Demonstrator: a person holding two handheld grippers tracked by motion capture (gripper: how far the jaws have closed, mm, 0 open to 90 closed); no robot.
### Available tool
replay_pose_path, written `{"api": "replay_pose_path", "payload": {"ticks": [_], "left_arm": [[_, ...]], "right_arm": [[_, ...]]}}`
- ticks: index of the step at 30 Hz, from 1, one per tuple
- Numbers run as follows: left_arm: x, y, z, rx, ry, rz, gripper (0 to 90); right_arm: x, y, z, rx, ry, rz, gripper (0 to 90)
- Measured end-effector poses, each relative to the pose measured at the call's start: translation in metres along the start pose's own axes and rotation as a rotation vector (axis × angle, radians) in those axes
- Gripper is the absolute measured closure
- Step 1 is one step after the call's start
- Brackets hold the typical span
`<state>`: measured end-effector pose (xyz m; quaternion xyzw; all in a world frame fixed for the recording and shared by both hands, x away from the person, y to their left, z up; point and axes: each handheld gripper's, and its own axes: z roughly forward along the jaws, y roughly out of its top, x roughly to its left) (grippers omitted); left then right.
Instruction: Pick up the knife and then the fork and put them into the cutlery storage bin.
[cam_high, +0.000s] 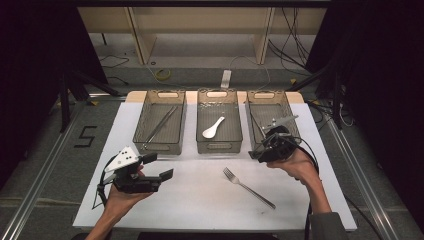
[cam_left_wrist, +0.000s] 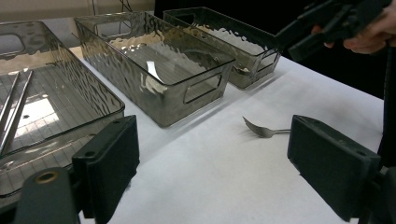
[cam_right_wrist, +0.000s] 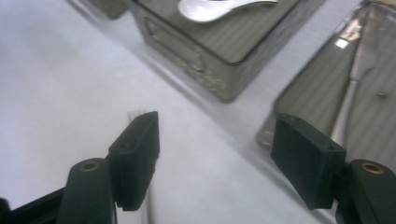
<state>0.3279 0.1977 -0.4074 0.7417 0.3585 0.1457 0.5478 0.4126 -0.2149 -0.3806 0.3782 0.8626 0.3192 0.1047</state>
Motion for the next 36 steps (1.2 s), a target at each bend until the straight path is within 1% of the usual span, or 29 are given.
{"api": "replay_pose_path", "payload": {"ticks": [1, 3, 5, 6, 7, 11, 14, 15, 16, 19, 26, 28, 31, 36], "left_arm": [[0.0, 0.0, 0.0, -0.002, -0.003, -0.002, 16.2], [0.0, 0.0, 0.0, 0.002, 0.001, 0.006, 16.2], [0.0, 0.0, 0.0, -0.001, -0.001, 0.004, 16.2], [-0.001, 0.0, 0.0, 0.0, -0.001, 0.005, 16.2], [-0.001, 0.0, 0.0, 0.002, -0.001, 0.006, 16.2], [0.0, 0.0, 0.0, 0.002, 0.001, 0.005, 16.2], [0.0, 0.0, 0.0, 0.002, 0.001, 0.006, 16.2], [0.0, 0.0, 0.0, 0.001, 0.001, 0.006, 16.2], [0.0, 0.0, -0.001, 0.001, 0.001, 0.005, 16.2], [0.0, 0.0, -0.001, 0.0, 0.001, 0.005, 16.2], [0.0, 0.0, -0.001, -0.002, 0.003, 0.006, 16.2], [0.0, 0.0, -0.001, -0.003, 0.003, 0.007, 16.2], [0.0, 0.0, -0.001, -0.001, 0.003, 0.009, 16.2], [0.0, 0.0, -0.001, -0.002, 0.004, 0.009, 16.2]], "right_arm": [[0.003, -0.002, 0.002, 0.009, 0.012, -0.007, 33.1], [0.01, -0.008, 0.008, 0.058, 0.022, -0.034, 33.0], [0.011, -0.01, 0.01, 0.064, 0.03, -0.04, 33.0], [0.013, -0.011, 0.012, 0.078, 0.032, -0.049, 33.0], [0.014, -0.012, 0.014, 0.094, 0.028, -0.046, 32.9], [0.019, -0.014, 0.018, 0.118, 0.033, -0.061, 32.5], [0.023, -0.015, 0.021, 0.149, 0.018, -0.074, 32.0], [0.023, -0.016, 0.021, 0.152, 0.015, -0.084, 31.7], [0.025, -0.017, 0.022, 0.168, 0.014, -0.079, 31.7], [0.027, -0.02, 0.025, 0.197, 0.0, -0.093, 31.8], [0.034, -0.027, 0.033, 0.272, 0.011, -0.113, 37.0], [0.036, -0.03, 0.035, 0.294, 0.012, -0.123, 39.7], [0.038, -0.033, 0.039, 0.322, 0.014, -0.126, 44.3], [0.041, -0.039, 0.045, 0.371, 0.025, -0.127, 48.9]]}}
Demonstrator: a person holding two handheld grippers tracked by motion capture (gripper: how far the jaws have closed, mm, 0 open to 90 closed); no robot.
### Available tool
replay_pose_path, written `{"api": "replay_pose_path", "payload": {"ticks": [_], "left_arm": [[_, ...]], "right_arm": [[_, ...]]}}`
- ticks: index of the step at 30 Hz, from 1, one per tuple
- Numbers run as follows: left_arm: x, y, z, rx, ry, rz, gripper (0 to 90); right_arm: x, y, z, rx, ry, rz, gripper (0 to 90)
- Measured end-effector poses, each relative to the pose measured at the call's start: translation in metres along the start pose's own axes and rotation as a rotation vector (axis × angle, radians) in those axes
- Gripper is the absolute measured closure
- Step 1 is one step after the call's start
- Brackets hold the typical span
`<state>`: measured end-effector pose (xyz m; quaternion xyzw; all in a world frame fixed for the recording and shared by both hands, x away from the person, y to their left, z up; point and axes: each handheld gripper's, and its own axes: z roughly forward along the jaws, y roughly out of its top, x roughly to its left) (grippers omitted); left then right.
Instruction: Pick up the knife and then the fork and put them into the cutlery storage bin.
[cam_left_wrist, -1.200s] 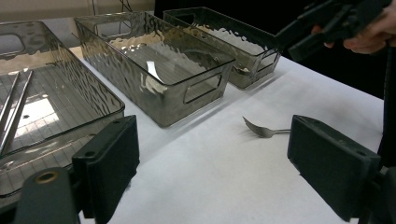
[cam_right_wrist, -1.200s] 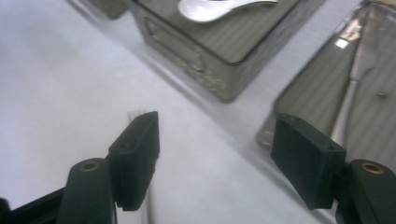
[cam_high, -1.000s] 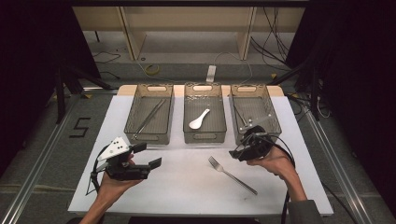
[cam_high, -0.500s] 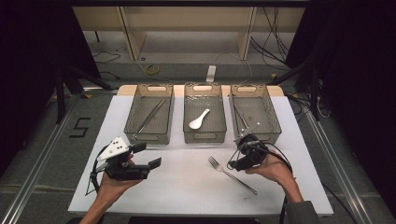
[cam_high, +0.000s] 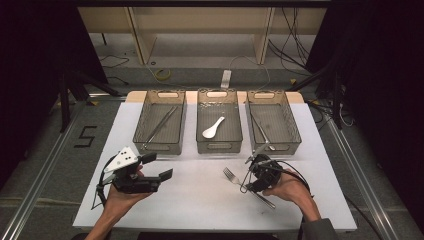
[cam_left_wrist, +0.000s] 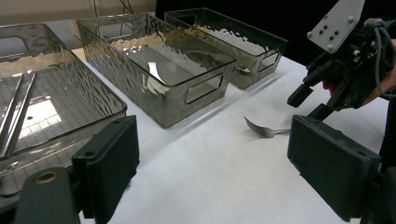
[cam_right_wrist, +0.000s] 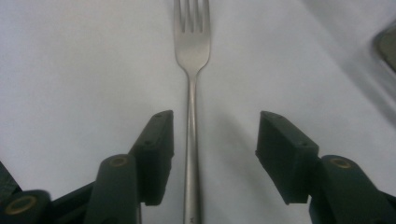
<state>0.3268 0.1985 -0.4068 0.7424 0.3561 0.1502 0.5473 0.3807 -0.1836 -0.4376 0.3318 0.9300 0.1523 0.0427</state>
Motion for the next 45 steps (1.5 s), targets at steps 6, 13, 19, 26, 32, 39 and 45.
{"api": "replay_pose_path", "payload": {"ticks": [6, 13, 19, 26, 32, 39, 45], "left_arm": [[0.0, 0.0, 0.0, 0.0, -0.001, 0.0, 16.2], [-0.001, 0.0, 0.0, 0.0, -0.002, 0.001, 16.2], [-0.001, 0.0, 0.0, 0.0, -0.002, 0.001, 16.2], [-0.001, 0.0, 0.0, -0.002, -0.003, 0.003, 16.2], [-0.001, 0.0, 0.0, -0.002, -0.004, 0.004, 16.2], [-0.001, 0.0, 0.0, -0.002, -0.005, 0.004, 16.2], [-0.001, 0.0, 0.0, -0.002, -0.006, 0.003, 16.2]], "right_arm": [[0.003, -0.002, 0.005, 0.028, 0.012, -0.007, 56.0], [0.006, -0.003, 0.01, 0.041, 0.023, -0.025, 62.9], [0.005, -0.004, 0.011, 0.047, 0.026, -0.029, 66.1], [0.005, -0.004, 0.014, 0.051, 0.033, -0.034, 69.8], [0.006, -0.004, 0.015, 0.056, 0.034, -0.037, 73.8], [0.007, -0.004, 0.017, 0.07, 0.029, -0.044, 76.1], [0.007, -0.003, 0.019, 0.073, 0.023, -0.054, 78.5]]}}
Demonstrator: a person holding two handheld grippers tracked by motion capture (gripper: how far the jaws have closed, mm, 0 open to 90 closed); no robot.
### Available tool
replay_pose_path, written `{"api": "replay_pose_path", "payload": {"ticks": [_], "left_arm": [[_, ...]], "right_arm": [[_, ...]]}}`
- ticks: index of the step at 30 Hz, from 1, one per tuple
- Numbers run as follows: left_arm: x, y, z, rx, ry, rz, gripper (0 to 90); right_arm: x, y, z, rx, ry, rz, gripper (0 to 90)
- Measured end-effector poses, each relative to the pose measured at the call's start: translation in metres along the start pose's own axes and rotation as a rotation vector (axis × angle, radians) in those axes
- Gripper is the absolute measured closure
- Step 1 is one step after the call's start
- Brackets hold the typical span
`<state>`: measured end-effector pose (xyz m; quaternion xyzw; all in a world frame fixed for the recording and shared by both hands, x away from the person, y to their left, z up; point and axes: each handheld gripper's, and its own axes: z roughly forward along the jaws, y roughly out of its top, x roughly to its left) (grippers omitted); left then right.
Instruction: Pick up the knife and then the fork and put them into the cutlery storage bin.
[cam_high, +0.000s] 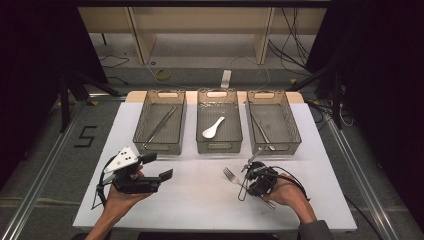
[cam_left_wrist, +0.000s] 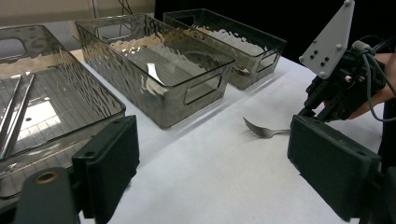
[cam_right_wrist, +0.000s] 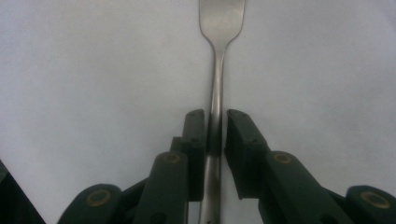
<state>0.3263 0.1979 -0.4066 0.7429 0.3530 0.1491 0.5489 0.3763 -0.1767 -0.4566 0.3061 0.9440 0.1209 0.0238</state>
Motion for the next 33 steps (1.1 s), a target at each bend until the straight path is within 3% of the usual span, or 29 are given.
{"api": "replay_pose_path", "payload": {"ticks": [15, 33], "left_arm": [[0.0, 0.0, 0.0001, 0.0, 0.001, -0.001, 16.2], [0.0007, 0.0, 0.0, 0.0, 0.004, 0.0, 16.2]], "right_arm": [[0.0025, 0.0023, 0.0011, 0.009, -0.009, -0.001, 83.0], [0.0031, 0.0026, -0.0007, -0.002, -0.028, -0.041, 84.7]]}}
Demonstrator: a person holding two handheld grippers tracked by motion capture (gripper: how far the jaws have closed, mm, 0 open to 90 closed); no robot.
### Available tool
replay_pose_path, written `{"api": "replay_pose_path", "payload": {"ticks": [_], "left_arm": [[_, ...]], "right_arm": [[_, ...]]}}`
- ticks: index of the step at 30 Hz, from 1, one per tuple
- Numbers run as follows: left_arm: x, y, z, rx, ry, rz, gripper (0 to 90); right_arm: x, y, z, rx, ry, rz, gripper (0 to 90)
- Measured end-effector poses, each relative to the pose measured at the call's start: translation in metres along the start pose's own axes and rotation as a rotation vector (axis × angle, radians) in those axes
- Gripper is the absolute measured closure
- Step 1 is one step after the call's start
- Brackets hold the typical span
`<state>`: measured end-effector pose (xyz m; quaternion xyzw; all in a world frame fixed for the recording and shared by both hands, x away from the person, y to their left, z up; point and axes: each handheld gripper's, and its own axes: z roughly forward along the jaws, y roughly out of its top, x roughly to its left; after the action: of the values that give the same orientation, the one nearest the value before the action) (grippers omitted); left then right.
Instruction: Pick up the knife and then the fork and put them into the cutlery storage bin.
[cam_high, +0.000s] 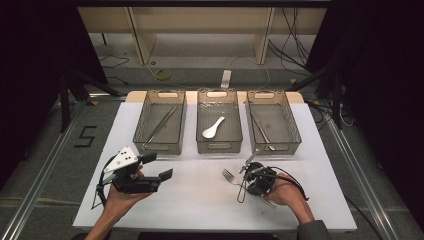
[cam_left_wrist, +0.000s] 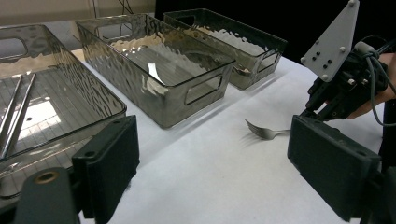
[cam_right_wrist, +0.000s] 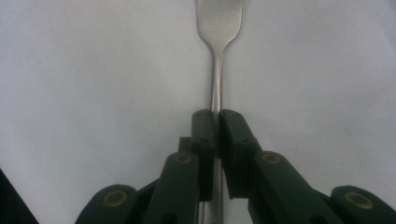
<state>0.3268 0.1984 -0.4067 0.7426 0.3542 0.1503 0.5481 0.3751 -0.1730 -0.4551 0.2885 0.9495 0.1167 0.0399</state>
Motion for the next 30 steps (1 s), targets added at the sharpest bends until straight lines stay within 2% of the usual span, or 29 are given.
{"api": "replay_pose_path", "payload": {"ticks": [8, 15, 24, 30], "left_arm": [[0.0, 0.0, 0.0, 0.0, 0.003, 0.0, 16.1], [0.0, 0.0, 0.0, -0.001, 0.002, -0.001, 16.2], [0.0, 0.0, 0.0, -0.001, 0.003, -0.003, 16.2], [0.0, 0.0, 0.0, -0.002, 0.003, -0.002, 16.2]], "right_arm": [[-0.005, -0.002, -0.008, -0.043, -0.006, 0.024, 84.8], [-0.012, -0.006, -0.021, -0.131, -0.026, 0.056, 84.8], [-0.021, -0.011, -0.032, -0.206, -0.072, 0.106, 84.7], [-0.027, -0.015, -0.039, -0.26, -0.082, 0.129, 84.8]]}}
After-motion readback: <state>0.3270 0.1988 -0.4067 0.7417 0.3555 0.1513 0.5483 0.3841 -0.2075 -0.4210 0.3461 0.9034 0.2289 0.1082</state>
